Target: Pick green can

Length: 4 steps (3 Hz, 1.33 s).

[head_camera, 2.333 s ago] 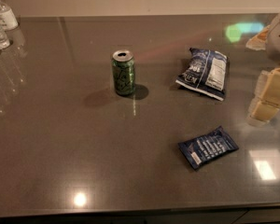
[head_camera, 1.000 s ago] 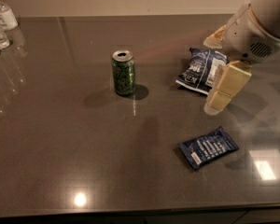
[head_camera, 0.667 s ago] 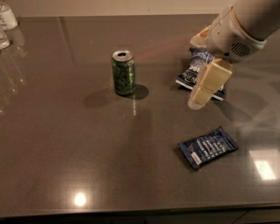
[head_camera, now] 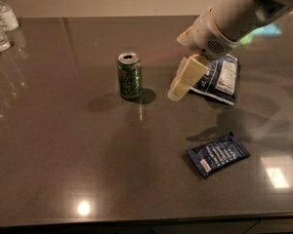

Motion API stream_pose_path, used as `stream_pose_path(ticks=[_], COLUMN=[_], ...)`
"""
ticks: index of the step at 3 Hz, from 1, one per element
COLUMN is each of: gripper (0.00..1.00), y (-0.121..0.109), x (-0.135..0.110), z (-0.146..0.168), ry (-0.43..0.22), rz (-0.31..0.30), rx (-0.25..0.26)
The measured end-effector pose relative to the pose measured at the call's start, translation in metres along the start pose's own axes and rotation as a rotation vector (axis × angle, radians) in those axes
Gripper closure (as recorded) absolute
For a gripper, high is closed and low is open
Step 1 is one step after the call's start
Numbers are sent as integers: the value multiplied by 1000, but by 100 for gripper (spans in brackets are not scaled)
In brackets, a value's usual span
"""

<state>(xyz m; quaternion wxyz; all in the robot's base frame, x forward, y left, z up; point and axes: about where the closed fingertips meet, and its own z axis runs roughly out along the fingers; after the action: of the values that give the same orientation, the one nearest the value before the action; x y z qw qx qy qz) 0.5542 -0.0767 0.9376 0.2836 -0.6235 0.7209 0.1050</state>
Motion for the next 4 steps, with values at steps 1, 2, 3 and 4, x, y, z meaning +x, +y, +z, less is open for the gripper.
stream_pose_path(ticks=[1, 2, 3, 4], gripper=[0, 0, 0, 0], y=[-10, -16, -25, -26], x=[-22, -39, -50, -57], z=[25, 55, 82, 101], ry=[-44, -71, -74, -70], rz=[22, 37, 60, 79], rx=[4, 20, 34, 23])
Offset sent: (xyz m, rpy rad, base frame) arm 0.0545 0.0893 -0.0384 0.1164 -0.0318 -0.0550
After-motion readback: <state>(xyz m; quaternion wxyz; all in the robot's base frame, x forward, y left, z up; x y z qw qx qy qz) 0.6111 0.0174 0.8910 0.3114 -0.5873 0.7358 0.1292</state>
